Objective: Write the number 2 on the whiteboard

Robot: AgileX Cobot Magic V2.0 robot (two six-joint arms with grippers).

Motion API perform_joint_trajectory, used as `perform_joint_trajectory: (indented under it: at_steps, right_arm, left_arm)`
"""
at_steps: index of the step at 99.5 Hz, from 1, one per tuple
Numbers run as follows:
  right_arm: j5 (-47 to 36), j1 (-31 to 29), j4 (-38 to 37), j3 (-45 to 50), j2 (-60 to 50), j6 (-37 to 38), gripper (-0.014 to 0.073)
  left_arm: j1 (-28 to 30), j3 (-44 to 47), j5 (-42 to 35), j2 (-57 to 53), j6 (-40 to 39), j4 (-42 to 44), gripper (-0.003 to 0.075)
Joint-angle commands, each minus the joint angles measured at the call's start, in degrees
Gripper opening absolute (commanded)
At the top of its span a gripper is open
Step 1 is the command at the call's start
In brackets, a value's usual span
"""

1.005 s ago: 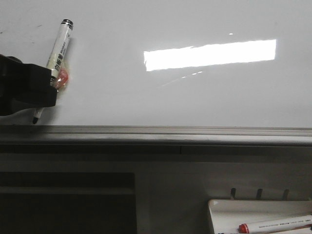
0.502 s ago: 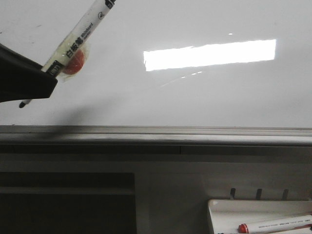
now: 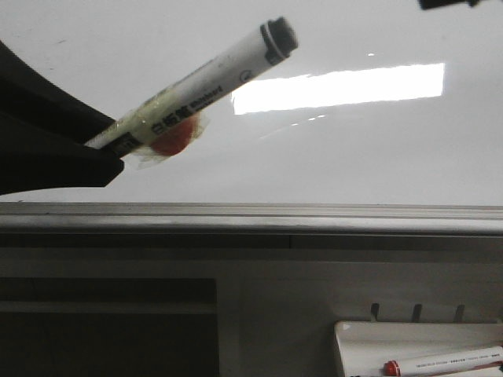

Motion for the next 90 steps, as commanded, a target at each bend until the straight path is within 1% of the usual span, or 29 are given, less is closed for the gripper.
perform_joint_trajectory:
  at_steps: [1,18,30,47,74,77,81,84,86,88,90]
  right_arm:
    - [-1.3,2.5,2.8,-4.3,3.7,-1.4,0.0314]
    - [-2.4,7.4,2.8,-7.7,10.5,-2.8,0.0314]
    - [-4.2,9.5,2.8,-8.8,14.2,-2.8,0.0314]
    - [-5.0,10.8,2.8,-9.5,17.5,-2.8,0.0314]
    - [-6.7,11.1,2.8,-9.5,18.4,-2.8,0.0313]
    - [-6.9,11.1,2.8,-9.5,18.4,-2.8,0.0303]
    - [-7.2,11.1,2.8,-9.5,18.4,-2.8,0.0261]
    - [-7.3,11.1,2.8,-9.5,18.4,-2.8,0.0217]
    - [-7.3,11.1,2.8,-9.5,18.4,-2.8,0.0177]
    - [-7.3,11.1,2.8,-9.5,18.4,-2.8,0.0117]
    - [-7.3,11.1,2.8,-9.5,18.4,-2.8,0.0084]
  left_arm:
    - [-0.5,-1.7,-4.1,-0.7,-0.3,0.0,-0.0020]
    - [-0.5,-1.7,-4.1,-0.7,-0.3,0.0,-0.0020]
    - [-0.5,-1.7,-4.1,-0.7,-0.3,0.0,-0.0020]
    - [-0.5,-1.7,-4.1,-0.7,-0.3,0.0,-0.0020]
    - [-0.5,-1.7,-4.1,-0.7,-0.3,0.0,-0.0020]
    - [-0.5,-1.7,-4.1,-0.7,-0.3,0.0,-0.0020]
    - [-0.5,-1.7,-4.1,-0.7,-0.3,0.0,-0.0020]
    - [-0.5,-1.7,-4.1,-0.7,-0.3,0.0,-0.0020]
    - [-0.5,-1.7,-4.1,-0.7,-0.3,0.0,-0.0020]
    - [-0.5,-1.7,-4.1,-0.7,-0.3,0.0,-0.0020]
    - [-0.5,-1.7,-4.1,-0.7,-0.3,0.0,-0.0020]
